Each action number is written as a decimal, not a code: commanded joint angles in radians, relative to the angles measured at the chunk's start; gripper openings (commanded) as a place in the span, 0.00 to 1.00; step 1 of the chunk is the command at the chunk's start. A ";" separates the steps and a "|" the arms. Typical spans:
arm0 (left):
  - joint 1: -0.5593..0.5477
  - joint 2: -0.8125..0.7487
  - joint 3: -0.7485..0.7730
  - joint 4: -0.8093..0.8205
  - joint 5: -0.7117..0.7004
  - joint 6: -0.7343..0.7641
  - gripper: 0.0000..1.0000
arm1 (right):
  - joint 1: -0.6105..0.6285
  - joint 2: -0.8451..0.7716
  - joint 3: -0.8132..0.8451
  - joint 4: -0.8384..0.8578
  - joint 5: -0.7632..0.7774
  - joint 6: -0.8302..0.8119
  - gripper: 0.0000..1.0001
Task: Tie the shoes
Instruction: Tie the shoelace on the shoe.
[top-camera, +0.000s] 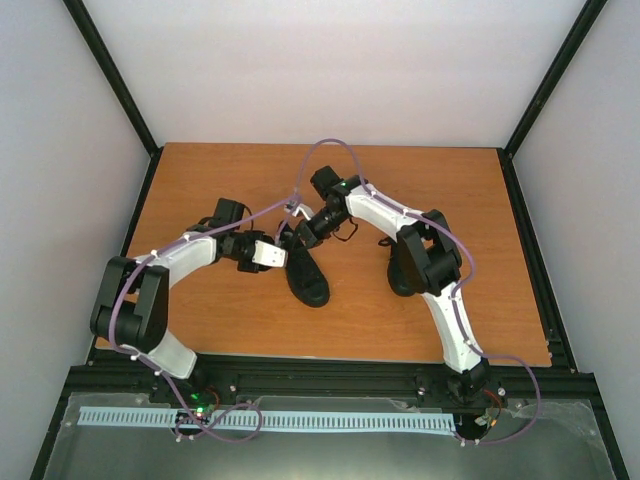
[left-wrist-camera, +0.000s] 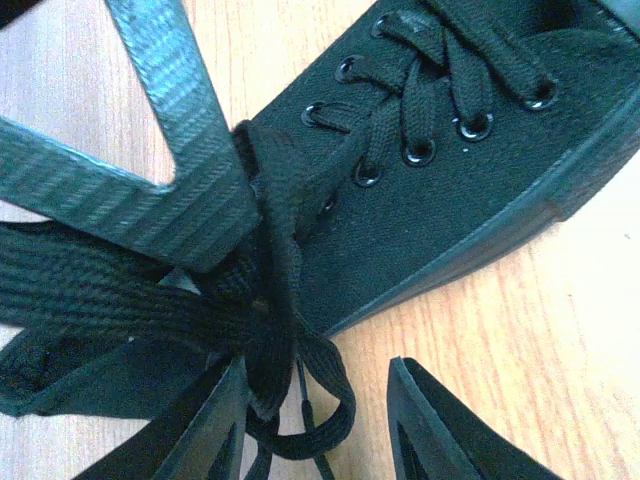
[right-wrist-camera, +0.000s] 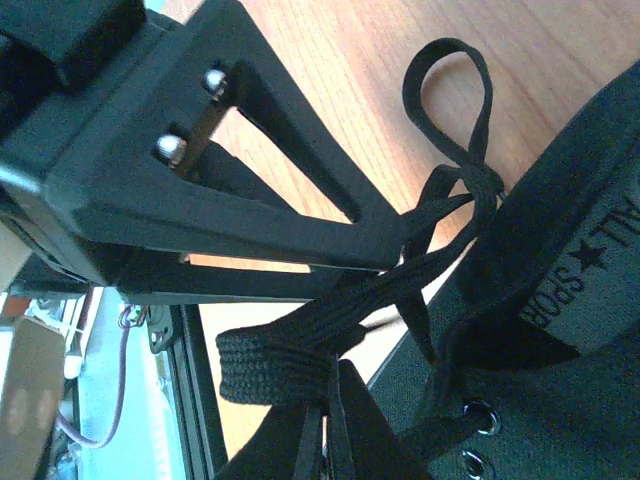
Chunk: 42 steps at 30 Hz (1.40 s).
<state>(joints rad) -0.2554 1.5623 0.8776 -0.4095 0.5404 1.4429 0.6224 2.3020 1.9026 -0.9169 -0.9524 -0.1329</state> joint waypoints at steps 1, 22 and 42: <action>-0.011 0.030 -0.006 0.092 0.016 0.017 0.41 | -0.003 -0.034 -0.008 0.017 0.033 0.064 0.03; -0.019 0.047 0.074 0.051 0.075 -0.132 0.01 | -0.007 -0.030 -0.011 -0.019 0.036 0.025 0.03; -0.020 -0.007 0.163 -0.231 0.190 -0.105 0.08 | 0.006 0.025 -0.007 -0.090 -0.005 -0.080 0.03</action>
<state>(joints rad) -0.2707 1.5620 0.9958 -0.6006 0.6621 1.3270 0.6216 2.2990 1.8889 -0.9905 -0.9367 -0.1825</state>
